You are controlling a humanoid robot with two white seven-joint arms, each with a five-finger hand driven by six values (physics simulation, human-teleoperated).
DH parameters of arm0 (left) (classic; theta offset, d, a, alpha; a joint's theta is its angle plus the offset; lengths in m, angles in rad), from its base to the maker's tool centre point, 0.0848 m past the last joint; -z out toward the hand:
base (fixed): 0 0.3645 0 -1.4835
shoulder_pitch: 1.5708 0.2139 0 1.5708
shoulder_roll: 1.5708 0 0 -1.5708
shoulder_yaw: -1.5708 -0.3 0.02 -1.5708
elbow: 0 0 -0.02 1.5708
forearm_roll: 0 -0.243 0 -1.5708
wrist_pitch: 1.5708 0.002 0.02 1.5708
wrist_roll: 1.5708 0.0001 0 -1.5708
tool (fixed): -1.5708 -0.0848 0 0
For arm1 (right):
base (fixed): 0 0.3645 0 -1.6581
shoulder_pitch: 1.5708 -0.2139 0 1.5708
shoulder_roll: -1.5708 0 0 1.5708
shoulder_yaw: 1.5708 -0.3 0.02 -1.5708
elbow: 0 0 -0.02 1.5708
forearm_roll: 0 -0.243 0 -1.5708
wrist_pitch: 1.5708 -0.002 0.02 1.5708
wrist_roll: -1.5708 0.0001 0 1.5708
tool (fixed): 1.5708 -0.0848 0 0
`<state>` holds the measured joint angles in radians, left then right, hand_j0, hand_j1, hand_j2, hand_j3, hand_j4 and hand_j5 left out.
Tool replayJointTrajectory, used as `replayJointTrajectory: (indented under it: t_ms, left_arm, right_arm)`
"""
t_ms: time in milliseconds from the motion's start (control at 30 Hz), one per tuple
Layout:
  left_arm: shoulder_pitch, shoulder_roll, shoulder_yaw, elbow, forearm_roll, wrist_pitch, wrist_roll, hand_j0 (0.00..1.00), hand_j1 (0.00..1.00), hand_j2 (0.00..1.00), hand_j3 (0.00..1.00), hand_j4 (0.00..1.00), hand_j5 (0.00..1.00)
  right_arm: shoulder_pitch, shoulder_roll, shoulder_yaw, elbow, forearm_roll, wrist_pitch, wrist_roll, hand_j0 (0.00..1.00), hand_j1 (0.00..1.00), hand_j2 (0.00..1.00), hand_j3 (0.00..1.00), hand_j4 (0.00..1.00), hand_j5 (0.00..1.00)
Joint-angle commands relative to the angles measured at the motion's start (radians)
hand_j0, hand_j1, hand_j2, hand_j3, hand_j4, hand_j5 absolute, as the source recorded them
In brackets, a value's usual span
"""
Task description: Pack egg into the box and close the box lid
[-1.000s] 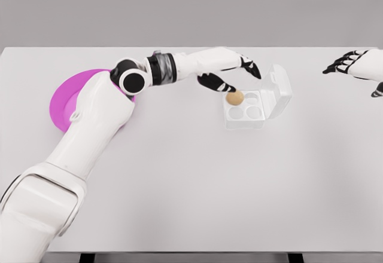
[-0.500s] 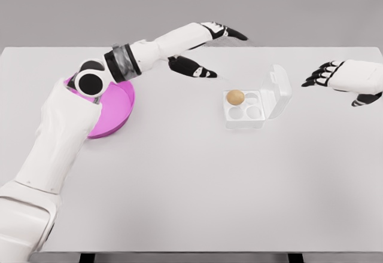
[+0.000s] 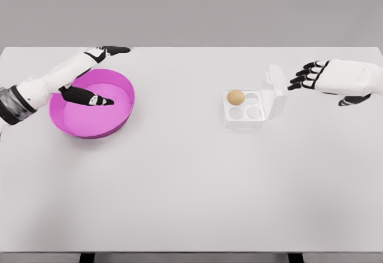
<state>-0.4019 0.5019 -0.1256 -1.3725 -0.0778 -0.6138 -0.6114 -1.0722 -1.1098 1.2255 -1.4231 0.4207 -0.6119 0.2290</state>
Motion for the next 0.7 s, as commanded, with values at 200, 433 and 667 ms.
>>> replayJointTrajectory:
  t_ms: [200, 433, 667]
  left_arm:
    - [0.008, 0.037, 0.024, 0.026, 0.021, 0.003, 0.001, 1.0, 1.0, 1.0, 1.0, 1.0, 1.0]
    - [0.006, 0.046, 0.037, 0.059, 0.023, 0.003, 0.001, 1.0, 1.0, 1.0, 1.0, 1.0, 1.0]
    - [0.006, 0.046, 0.041, 0.069, 0.023, 0.003, 0.001, 1.0, 1.0, 1.0, 1.0, 1.0, 1.0]
  right_arm:
    - [-0.006, -0.004, -0.004, -0.05, -0.005, 0.001, 0.0, 1.0, 1.0, 1.0, 1.0, 1.0, 1.0]
    - [-0.018, 0.038, -0.003, -0.066, -0.005, 0.001, 0.001, 1.0, 1.0, 1.0, 1.0, 1.0, 1.0]
    - [-0.034, 0.107, 0.0, -0.065, -0.005, 0.001, 0.041, 1.0, 1.0, 1.0, 1.0, 1.0, 1.0]
